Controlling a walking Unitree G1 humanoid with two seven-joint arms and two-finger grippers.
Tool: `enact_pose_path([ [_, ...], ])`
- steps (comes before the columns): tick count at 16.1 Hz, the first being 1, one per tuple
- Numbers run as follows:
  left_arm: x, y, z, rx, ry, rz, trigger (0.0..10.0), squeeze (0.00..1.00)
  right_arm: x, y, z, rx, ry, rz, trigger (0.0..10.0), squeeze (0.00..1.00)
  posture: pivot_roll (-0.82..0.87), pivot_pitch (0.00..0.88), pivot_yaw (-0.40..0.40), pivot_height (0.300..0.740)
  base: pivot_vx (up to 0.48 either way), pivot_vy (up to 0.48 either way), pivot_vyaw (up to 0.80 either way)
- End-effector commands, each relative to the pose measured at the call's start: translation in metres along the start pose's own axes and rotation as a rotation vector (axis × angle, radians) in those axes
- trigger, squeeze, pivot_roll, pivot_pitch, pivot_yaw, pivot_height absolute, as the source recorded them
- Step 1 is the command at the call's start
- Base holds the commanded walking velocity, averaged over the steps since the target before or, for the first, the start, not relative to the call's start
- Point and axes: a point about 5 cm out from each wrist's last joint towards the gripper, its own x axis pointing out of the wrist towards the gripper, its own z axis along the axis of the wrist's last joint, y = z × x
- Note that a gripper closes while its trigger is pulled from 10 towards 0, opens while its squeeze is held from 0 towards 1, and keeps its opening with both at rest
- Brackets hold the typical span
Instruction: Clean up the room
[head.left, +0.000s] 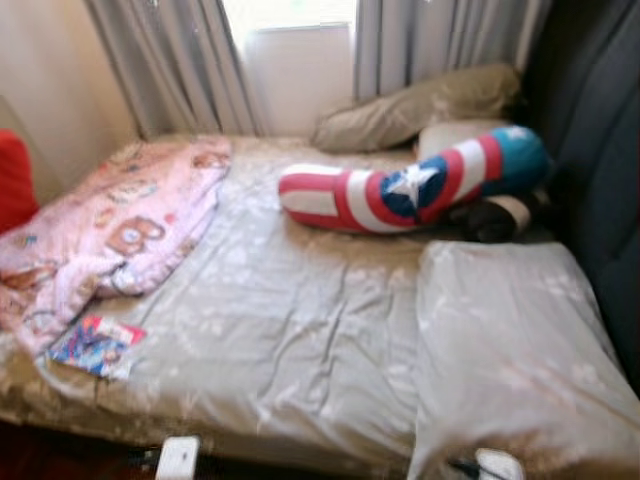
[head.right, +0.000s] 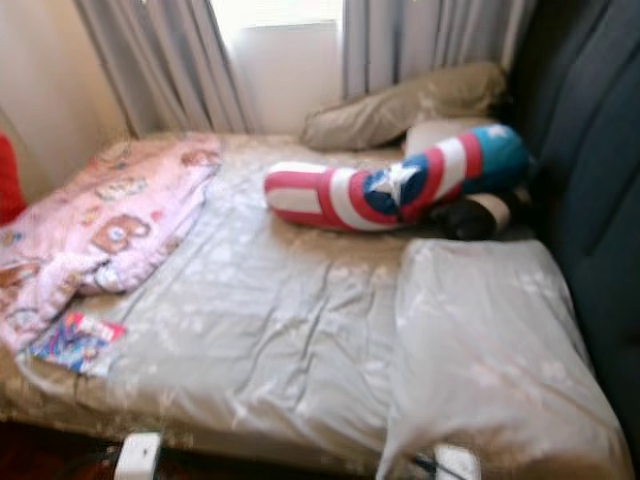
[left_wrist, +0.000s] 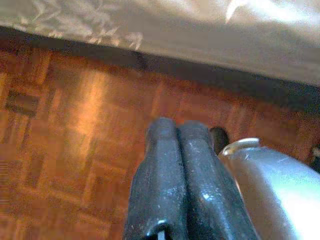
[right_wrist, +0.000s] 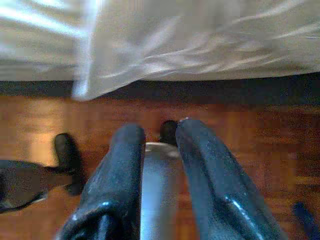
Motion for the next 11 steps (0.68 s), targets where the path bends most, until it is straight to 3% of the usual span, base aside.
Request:
enact_pose_path([
  [1,0.003,-0.007,0.009,0.018,-0.009,-0.005,10.0,0.00,0.000,-0.004,-0.001,0.007,0.003,-0.012,10.0,0.00,-0.05,0.000,0.091,0.740,0.000,0.398,0.00],
  [8,0.007,-0.025,0.026,0.031,-0.031,-0.024,10.0,0.00,-0.002,-0.016,-0.004,0.002,0.011,-0.028,10.0,0.00,-0.05,0.000,0.091,0.740,0.000,0.399,0.00],
  [11,0.006,-0.022,0.021,0.031,-0.025,-0.020,10.0,0.00,-0.003,-0.019,-0.005,0.004,0.012,-0.029,10.0,0.00,-0.05,0.000,0.088,0.740,0.000,0.399,0.00],
])
